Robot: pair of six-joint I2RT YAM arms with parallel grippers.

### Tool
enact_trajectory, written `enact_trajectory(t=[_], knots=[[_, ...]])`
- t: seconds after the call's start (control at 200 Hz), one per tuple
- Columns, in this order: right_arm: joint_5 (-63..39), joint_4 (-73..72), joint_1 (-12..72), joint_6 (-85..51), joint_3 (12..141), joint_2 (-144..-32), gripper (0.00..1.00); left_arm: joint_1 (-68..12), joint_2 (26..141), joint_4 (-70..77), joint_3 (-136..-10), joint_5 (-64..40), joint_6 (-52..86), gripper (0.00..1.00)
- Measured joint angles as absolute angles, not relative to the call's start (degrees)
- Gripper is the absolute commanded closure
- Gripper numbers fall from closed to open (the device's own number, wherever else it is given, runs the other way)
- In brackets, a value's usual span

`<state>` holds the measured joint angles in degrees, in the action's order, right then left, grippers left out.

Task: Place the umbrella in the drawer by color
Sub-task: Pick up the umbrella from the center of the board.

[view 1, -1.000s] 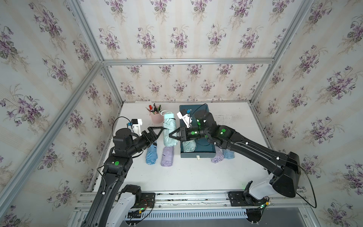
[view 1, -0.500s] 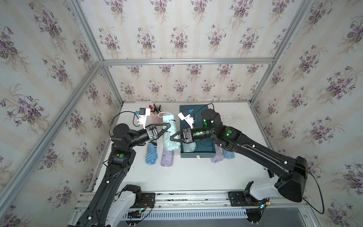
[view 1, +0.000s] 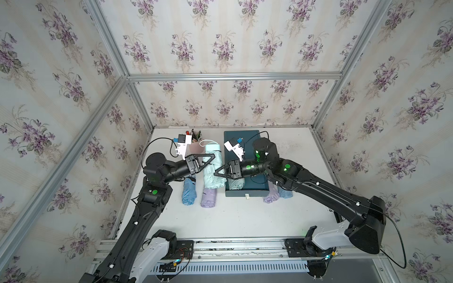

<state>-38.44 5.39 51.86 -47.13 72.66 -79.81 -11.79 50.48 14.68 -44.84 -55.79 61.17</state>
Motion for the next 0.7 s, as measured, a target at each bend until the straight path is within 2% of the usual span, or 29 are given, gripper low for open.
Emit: enact_trajectory(t=[0.035, 0.11, 0.505, 0.555, 0.704], knots=[[-37.39, 4.71, 51.9, -47.03, 72.12, -79.15, 0.36, -12.03, 50.54, 14.74, -44.47, -54.76, 61.34, 1.0], [-35.33, 3.38, 52.07, -46.89, 70.52, -77.45, 0.33, -12.03, 50.57, 16.16, -42.39, -52.8, 64.69, 1.0], [-31.38, -0.62, 51.68, -48.64, 65.8, -75.55, 0.36, -12.47, 52.29, 33.69, -37.47, -44.58, 77.19, 1.0], [-31.4, -0.93, 51.57, -49.58, 65.65, -75.83, 0.4, -12.73, 52.51, 35.64, -37.47, -44.05, 78.08, 1.0], [-32.49, -2.92, 51.57, -50.81, 65.65, -75.68, 0.65, -13.85, 52.64, 37.45, -37.47, -42.89, 78.43, 1.0]])
